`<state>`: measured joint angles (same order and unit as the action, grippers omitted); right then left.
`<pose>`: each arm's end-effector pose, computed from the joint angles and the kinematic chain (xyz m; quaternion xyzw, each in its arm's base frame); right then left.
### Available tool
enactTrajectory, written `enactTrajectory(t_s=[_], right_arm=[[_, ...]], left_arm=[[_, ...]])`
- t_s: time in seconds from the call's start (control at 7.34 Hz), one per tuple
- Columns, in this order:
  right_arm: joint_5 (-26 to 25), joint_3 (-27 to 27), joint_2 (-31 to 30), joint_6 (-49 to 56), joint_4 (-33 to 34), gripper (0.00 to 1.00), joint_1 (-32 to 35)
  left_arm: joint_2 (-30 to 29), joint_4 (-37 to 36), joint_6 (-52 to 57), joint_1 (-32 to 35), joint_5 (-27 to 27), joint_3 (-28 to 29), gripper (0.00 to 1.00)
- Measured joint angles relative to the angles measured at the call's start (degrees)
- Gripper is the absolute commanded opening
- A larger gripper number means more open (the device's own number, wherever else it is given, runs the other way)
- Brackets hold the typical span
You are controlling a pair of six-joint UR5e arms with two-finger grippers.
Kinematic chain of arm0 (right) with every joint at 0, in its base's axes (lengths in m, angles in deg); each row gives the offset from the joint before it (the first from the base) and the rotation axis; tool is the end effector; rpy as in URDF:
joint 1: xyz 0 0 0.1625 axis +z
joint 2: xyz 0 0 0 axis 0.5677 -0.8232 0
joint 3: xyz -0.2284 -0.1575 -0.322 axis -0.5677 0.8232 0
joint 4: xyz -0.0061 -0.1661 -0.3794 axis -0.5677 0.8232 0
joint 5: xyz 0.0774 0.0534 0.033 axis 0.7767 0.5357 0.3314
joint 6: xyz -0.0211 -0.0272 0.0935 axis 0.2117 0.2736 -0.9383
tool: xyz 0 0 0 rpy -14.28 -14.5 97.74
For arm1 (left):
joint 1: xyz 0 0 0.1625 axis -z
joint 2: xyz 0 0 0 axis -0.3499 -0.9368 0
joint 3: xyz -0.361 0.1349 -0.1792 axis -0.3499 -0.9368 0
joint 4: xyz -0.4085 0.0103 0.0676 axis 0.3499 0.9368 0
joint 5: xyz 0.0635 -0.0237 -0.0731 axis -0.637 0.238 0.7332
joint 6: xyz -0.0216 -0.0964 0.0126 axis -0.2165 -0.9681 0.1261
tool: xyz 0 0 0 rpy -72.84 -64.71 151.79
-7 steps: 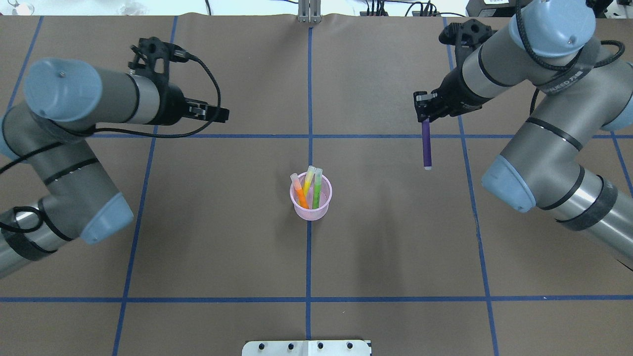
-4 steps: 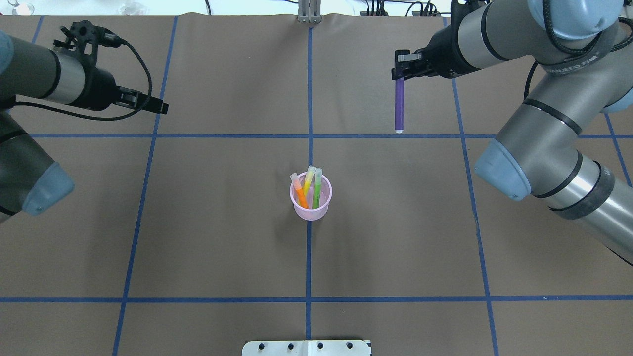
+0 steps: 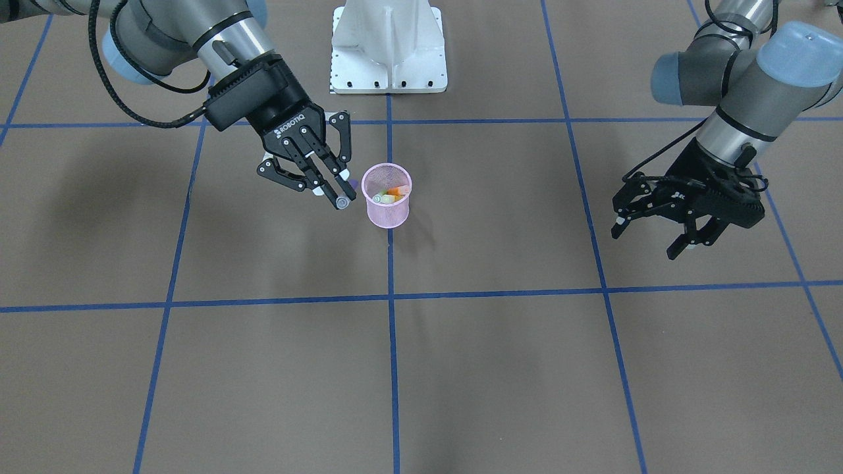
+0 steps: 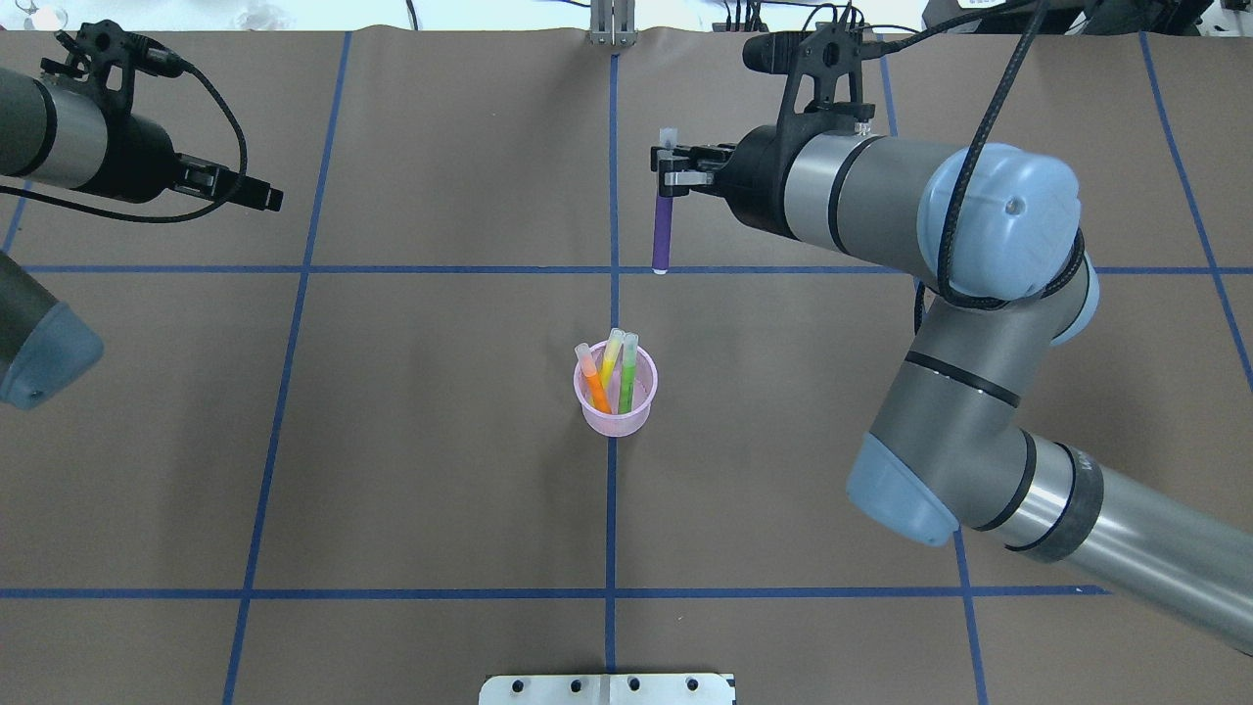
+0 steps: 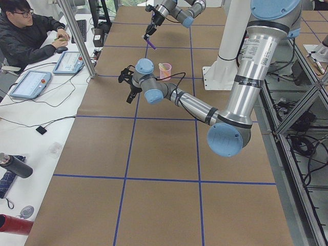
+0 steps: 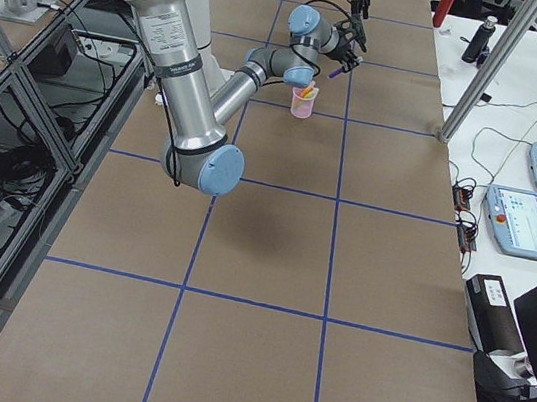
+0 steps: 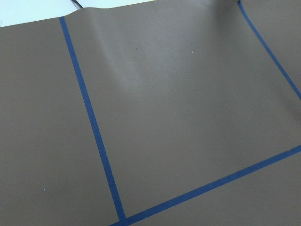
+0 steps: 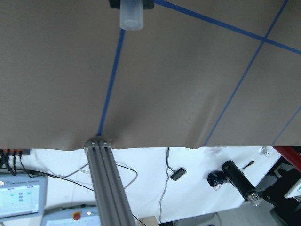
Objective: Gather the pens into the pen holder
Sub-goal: 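Carry the purple marker over the lilac cup and lower it in with the right gripper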
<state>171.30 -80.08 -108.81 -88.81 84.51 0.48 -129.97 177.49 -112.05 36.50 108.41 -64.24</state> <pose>-0.4043 -0.4524 0.1513 0.3859 -0.5633 0.0424 0.7294 0.2526 -0.5443 0.3723 0.2517 0.4590 0.0711 0.8491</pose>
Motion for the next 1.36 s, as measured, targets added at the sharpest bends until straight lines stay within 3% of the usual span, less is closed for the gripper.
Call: enactTrajectory(t_s=[0.68, 1.23, 1.36], right_arm=[[-10.85, 2.19, -0.32, 2.68, -0.7, 0.0, -10.22], [-14.74, 3.59, -0.84, 3.23, -0.67, 0.0, -14.45], [-15.46, 3.94, -0.86, 3.25, -0.7, 0.13, -14.97]], left_arm=[[0.01, 0.06, 0.16, 0.11, -0.01, 1.32, 0.99], [0.0, 0.17, 0.16, 0.07, -0.01, 2.03, 0.99], [-0.04, 0.17, 0.16, 0.06, -0.01, 2.16, 0.99]])
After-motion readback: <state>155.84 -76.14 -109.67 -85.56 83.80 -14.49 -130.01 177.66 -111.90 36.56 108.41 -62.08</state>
